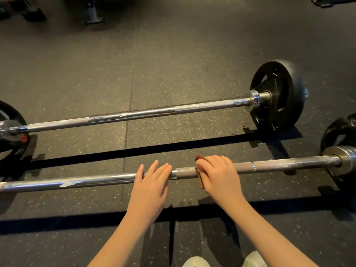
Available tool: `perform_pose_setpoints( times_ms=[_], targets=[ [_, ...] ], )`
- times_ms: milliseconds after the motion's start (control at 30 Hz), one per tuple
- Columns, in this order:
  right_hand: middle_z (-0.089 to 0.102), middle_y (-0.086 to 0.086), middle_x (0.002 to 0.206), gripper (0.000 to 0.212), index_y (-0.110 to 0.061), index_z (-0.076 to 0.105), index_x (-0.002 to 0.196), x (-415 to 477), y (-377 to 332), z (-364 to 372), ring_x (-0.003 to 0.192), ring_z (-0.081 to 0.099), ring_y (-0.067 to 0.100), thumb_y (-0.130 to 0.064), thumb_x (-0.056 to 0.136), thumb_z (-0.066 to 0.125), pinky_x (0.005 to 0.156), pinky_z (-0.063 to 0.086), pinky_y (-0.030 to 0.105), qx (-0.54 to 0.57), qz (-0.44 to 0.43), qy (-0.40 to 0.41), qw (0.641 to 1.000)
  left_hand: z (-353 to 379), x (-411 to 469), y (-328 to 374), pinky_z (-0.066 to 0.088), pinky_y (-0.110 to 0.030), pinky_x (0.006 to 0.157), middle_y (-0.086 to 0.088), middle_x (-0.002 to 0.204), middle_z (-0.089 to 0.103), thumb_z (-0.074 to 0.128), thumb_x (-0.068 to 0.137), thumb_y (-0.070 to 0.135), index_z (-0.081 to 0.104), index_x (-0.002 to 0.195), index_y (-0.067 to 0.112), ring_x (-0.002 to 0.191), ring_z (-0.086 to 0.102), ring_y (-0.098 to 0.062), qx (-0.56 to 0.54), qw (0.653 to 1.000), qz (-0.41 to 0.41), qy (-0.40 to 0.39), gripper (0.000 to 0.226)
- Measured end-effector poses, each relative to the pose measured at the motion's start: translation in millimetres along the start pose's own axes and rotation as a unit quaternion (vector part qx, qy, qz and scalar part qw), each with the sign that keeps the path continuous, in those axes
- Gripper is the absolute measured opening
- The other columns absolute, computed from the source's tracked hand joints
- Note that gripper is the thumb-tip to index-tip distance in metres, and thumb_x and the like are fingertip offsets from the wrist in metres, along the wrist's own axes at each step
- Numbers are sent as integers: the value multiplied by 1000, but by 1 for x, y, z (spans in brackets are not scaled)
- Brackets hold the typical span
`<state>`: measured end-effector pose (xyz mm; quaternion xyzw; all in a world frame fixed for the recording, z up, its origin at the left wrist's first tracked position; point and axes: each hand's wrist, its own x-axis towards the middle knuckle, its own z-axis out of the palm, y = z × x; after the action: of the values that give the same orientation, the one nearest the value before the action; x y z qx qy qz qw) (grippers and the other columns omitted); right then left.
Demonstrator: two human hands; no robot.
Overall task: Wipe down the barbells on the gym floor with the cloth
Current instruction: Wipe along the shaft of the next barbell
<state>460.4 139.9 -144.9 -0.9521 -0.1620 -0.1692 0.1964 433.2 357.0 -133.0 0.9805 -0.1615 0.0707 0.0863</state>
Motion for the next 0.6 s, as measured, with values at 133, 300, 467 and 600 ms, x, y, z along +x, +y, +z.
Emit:
perform_pose_setpoints(
  times_ms=[133,300,467,600],
  targets=[
    [69,-4,87,24,-17,70,97,6,-16,1,81,62,22,-29,87,51,71,48,37,-16,85,15,996,6,-2,3,14,-43,111,3,132,59,61,85,15,55,131,16,130,49,-26,-14,1000,-10,-1,45],
    [70,-2,83,22,-19,65,103,38,-53,19,76,65,24,-32,90,54,69,45,36,-29,52,-110,992,2,-2,-4,17,-44,110,3,131,60,34,88,29,57,129,16,129,50,-25,22,999,-18,-32,50],
    [65,-11,78,28,-27,65,89,12,-5,-12,77,61,16,-39,90,41,86,43,40,-3,138,-55,989,0,-4,2,19,-45,110,5,133,59,34,91,33,57,132,17,130,49,-24,27,999,-24,-39,50],
    [63,-11,81,31,-25,63,88,9,-18,-3,79,57,18,-37,90,35,76,44,38,-13,187,-8,982,5,-5,6,20,-45,110,2,139,54,33,92,34,52,136,15,133,46,-24,22,998,-24,-52,51]
  ],
)
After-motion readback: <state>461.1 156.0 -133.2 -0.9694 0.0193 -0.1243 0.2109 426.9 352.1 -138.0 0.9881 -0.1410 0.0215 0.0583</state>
